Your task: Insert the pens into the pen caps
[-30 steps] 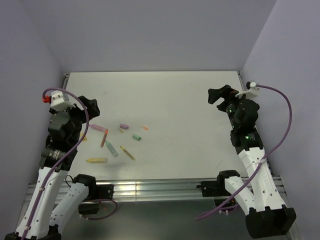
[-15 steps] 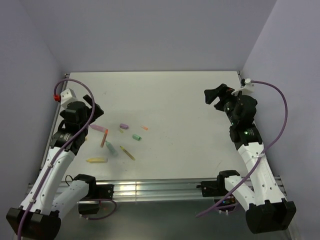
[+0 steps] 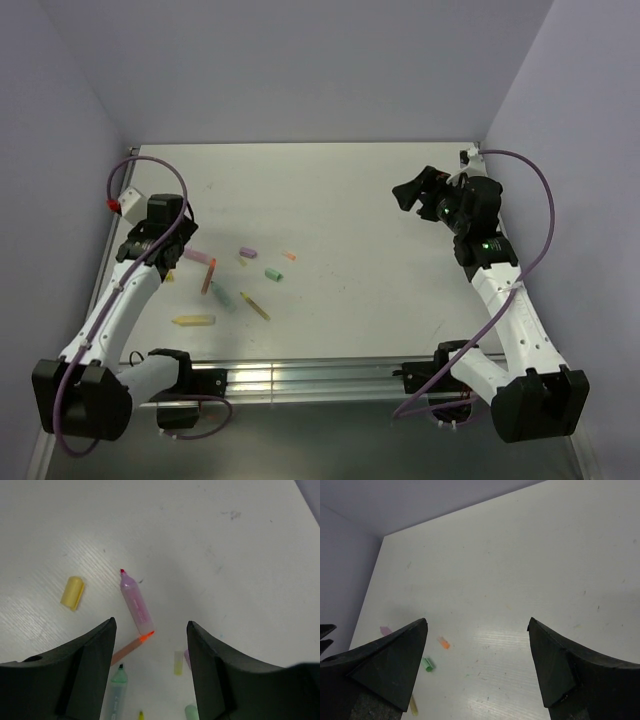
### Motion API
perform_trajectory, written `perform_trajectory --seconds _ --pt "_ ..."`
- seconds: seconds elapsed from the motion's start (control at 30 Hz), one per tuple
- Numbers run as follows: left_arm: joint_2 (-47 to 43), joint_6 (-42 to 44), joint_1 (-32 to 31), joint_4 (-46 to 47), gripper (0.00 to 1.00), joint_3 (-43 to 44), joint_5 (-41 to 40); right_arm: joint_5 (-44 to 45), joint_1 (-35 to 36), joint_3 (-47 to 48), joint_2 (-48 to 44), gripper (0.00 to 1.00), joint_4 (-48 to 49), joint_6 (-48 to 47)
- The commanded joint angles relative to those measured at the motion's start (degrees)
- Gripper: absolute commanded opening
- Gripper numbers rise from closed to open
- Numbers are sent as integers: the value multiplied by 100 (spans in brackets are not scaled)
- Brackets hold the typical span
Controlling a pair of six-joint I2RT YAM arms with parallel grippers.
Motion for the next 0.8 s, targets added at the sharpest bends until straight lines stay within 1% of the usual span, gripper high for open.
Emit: perform_trajectory --seconds 0.0,0.07,0.13,0.37,0.47,0.57,0.77 --pt "499 -397 473 92 63 271 101 -298 -17 285 31 89 76 -119" --pt "755 -477 728 119 62 315 321 -333 -17 268 22 89 102 -110" --pt "1107 -529 817 223 62 333 479 -342 -17 250 14 89 129 -110" --pt "2319 -696 844 400 64 562 629 -385 -17 250 -13 89 111 -119" --pt "2644 -802 844 435 63 658 638 -368 -17 232 -65 89 94 -128" --pt "2917 -864 844 427 60 772 656 -350 -17 223 -92 89 85 -136" --pt "3234 -1039 844 374 58 852 647 -394 -26 232 -74 89 58 -136"
